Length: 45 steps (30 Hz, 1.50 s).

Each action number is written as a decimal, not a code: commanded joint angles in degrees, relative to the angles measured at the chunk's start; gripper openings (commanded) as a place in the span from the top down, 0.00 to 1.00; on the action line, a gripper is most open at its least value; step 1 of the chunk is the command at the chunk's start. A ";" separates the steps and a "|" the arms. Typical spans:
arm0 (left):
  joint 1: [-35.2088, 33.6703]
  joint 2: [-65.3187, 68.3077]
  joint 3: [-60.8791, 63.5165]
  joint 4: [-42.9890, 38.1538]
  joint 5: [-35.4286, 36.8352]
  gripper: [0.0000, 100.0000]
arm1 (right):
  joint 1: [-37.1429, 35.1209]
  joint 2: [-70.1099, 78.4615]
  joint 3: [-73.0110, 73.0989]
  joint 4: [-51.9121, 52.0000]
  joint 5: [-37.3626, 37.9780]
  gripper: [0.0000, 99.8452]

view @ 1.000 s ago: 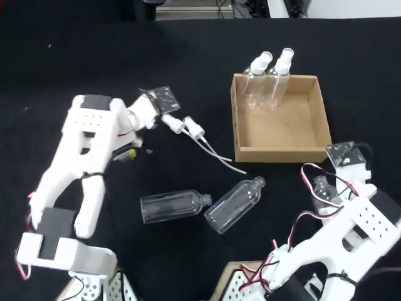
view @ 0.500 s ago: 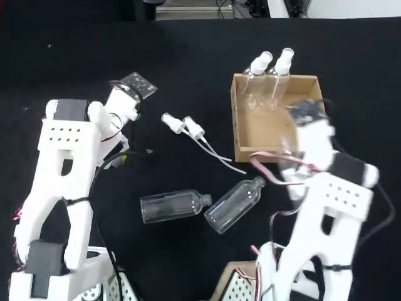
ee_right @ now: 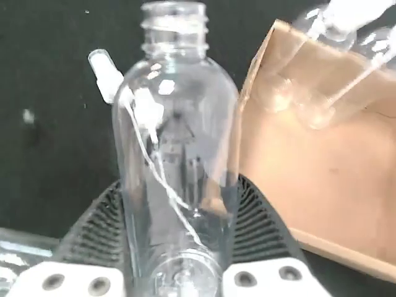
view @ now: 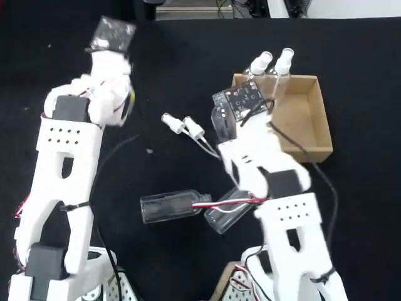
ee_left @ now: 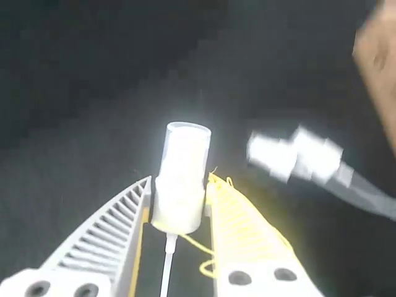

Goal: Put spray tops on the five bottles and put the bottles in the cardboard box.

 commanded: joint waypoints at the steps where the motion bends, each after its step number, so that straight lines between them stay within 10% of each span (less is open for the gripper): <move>1: 3.30 -2.55 -8.04 -8.09 5.71 0.97 | -0.79 -2.59 3.30 -8.35 -4.04 0.99; 12: 14.73 -2.81 -13.14 -22.15 6.95 0.97 | -2.81 -2.59 9.98 -18.11 -3.43 0.99; 31: 15.16 -10.46 -5.93 -25.49 30.59 0.97 | -5.36 -2.59 14.81 -27.16 -3.34 0.99; 45: 19.38 -10.55 -3.12 -27.96 31.47 0.97 | -5.54 -22.81 24.92 -26.73 -3.08 0.99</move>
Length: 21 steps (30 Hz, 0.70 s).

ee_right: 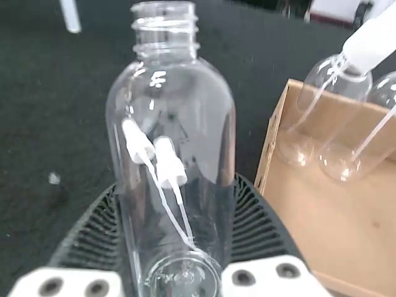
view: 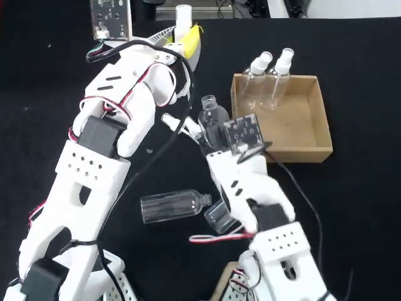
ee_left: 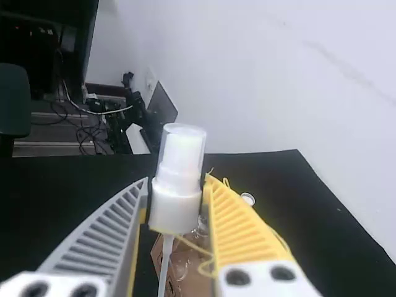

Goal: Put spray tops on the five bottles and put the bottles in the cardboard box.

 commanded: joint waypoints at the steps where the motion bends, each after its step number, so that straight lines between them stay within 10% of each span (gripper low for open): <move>1: 1.36 -2.11 -1.45 -1.23 0.62 0.97 | -0.53 -5.76 0.57 -1.14 0.00 0.99; 21: 2.59 -16.62 3.47 -1.49 0.70 0.97 | -5.10 -5.93 2.24 -1.49 0.18 0.99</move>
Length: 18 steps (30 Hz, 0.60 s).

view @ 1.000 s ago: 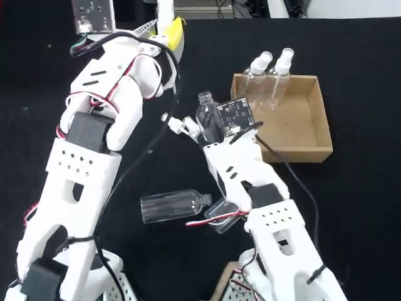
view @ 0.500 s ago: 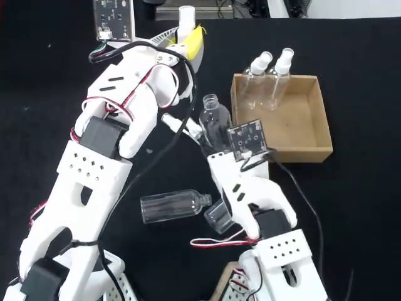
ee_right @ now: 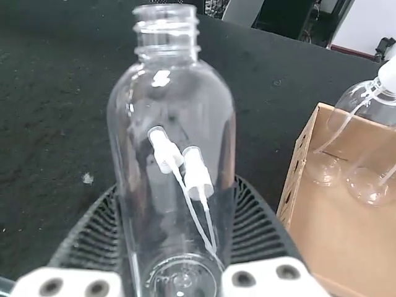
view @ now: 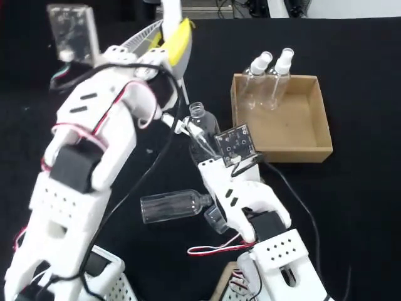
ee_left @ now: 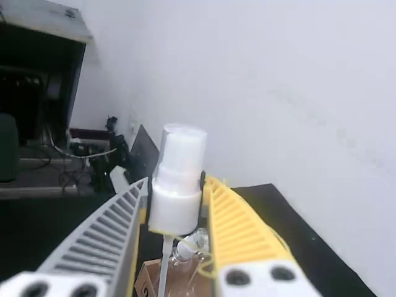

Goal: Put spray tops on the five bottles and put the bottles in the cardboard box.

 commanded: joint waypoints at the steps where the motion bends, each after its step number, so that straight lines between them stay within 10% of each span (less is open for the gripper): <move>1: 3.30 -4.57 1.36 -2.20 0.44 0.97 | -0.35 -1.89 -0.48 -1.49 0.18 0.99; 8: 1.45 0.26 7.52 -14.24 -2.11 0.97 | -0.09 -2.24 -0.48 -1.58 0.18 0.99; 18: 1.71 2.11 5.05 -10.29 -2.29 0.97 | -0.09 -2.24 -0.66 -1.58 0.18 0.99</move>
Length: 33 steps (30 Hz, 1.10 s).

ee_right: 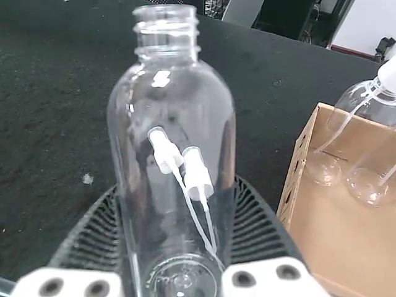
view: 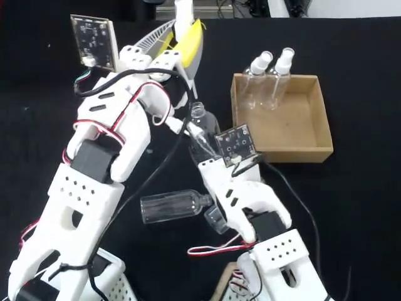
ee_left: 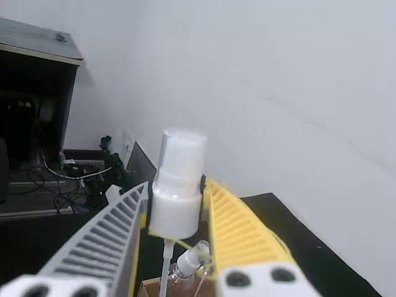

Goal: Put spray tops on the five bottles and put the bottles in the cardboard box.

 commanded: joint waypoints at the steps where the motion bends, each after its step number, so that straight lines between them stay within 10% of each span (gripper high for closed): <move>1: 0.75 0.44 -3.91 3.60 -0.70 0.97 | -0.18 -2.24 -0.75 -1.58 0.18 0.99; 26: 4.26 4.66 -5.23 12.92 -0.53 0.97 | 4.48 -2.33 -1.01 -4.75 -0.35 0.99; 33: 6.55 4.22 1.27 13.01 -0.44 0.73 | 4.40 -2.33 -0.92 -4.75 -0.35 0.99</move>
